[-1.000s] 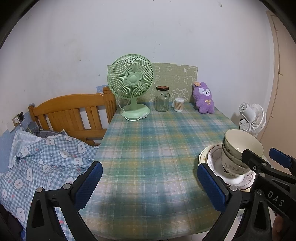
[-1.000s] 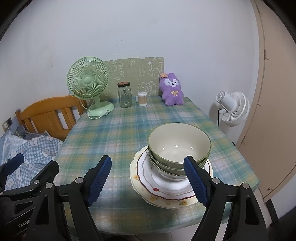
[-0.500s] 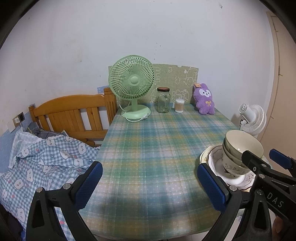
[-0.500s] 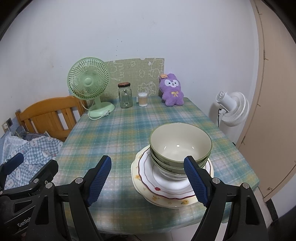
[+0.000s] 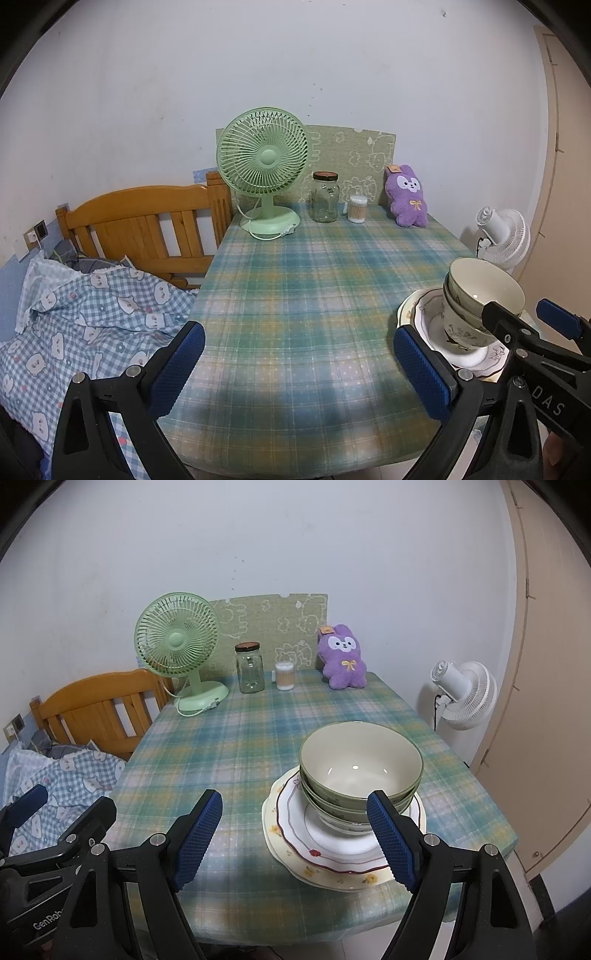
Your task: Organize plates and bowls
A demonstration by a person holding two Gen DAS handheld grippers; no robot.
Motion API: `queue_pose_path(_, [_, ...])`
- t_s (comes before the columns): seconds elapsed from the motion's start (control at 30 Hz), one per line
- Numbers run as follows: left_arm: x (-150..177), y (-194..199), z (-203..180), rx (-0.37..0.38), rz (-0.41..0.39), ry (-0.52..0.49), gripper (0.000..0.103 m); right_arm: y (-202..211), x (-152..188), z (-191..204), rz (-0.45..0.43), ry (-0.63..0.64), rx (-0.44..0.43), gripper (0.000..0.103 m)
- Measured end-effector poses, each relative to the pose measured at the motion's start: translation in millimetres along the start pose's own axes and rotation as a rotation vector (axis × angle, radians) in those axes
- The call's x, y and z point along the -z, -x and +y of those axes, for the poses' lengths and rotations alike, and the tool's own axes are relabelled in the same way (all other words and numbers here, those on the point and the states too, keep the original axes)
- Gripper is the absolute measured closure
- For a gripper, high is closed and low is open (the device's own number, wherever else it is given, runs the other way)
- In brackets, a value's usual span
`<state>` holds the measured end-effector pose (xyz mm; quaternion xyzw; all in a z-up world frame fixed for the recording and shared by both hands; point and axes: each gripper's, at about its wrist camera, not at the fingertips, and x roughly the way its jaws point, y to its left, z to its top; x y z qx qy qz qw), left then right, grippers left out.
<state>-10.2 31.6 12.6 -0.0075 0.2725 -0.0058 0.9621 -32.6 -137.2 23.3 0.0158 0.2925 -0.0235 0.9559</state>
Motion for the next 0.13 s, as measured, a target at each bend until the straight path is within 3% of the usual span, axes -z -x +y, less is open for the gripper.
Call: queue_pose_path(0.13, [1.7,-1.6,0.3,0.005,0.010,0.008,0.000,-0.2,1.6,0.1,0.002,0.001,0.005,0.020])
